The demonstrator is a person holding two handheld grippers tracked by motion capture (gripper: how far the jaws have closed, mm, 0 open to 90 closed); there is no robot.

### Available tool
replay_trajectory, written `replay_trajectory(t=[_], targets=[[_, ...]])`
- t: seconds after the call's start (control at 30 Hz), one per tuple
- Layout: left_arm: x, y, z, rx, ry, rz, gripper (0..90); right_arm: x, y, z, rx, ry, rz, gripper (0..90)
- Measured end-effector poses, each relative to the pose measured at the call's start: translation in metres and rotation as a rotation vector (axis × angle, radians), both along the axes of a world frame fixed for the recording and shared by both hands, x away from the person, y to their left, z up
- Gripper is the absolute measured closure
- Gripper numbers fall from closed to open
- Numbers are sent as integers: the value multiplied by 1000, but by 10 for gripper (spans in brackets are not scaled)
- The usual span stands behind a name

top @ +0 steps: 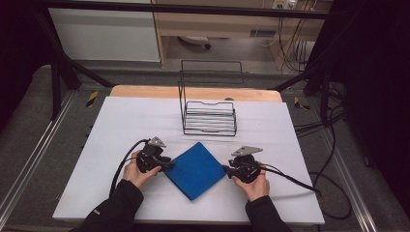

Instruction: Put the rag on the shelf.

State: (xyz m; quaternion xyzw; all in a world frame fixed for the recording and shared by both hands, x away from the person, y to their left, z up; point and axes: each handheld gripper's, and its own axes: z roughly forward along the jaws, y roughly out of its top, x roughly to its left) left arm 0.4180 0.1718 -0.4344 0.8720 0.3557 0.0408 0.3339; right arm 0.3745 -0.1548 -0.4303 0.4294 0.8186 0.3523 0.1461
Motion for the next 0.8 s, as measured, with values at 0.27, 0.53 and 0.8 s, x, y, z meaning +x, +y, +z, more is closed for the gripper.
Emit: replay_trajectory(t=[0.27,0.53,0.8], targets=[[-3,-3,-4,12,-7,-13,757,-3,8,-15,31,44,-60,647],[-7,-4,-3,12,12,4,839,-3,13,-18,105,123,-109,845],[-18,0,0,-42,31,39,849,16,5,0,114,114,-55,876]])
